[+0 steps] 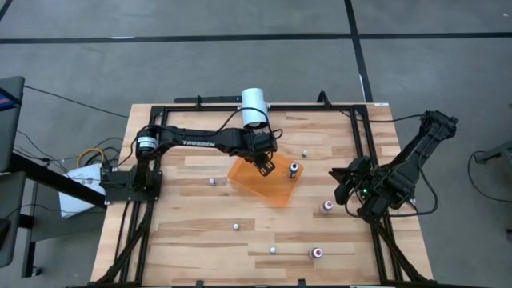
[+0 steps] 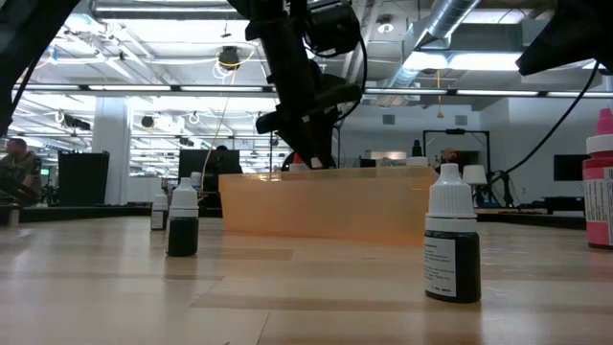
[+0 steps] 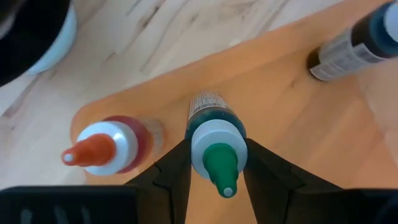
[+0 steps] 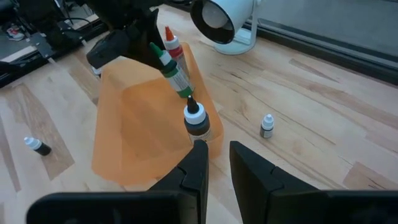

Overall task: Pick & Place food coloring
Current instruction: Put the large green food coloring bottle into the bin

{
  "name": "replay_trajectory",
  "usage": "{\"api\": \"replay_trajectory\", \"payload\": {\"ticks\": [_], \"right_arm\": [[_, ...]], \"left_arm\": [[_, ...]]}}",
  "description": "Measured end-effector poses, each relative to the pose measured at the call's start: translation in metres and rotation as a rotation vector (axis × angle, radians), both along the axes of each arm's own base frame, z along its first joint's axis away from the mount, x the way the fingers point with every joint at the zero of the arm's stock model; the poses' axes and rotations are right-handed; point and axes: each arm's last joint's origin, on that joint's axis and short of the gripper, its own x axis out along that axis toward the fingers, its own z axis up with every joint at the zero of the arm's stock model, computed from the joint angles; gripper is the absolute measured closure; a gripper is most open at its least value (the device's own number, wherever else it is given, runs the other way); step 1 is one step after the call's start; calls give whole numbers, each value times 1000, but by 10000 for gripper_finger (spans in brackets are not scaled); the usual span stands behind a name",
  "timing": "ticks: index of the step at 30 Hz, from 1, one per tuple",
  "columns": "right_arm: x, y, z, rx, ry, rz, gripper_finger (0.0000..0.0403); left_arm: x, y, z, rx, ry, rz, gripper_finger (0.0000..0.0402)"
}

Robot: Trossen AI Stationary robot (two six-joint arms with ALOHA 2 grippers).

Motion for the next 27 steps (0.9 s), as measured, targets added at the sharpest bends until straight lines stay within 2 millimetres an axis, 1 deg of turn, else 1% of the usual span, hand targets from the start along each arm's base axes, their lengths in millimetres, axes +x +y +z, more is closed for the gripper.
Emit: {"api": "replay_trajectory", "payload": {"ticks": [11, 27], "right_arm": [[0, 0, 0, -4, 4, 1, 346], [0, 0, 0, -5, 6, 1, 346]], "left_arm": [[1, 2, 0, -8, -11, -9, 280], [-1, 15, 0, -42, -25, 28, 280]]}}
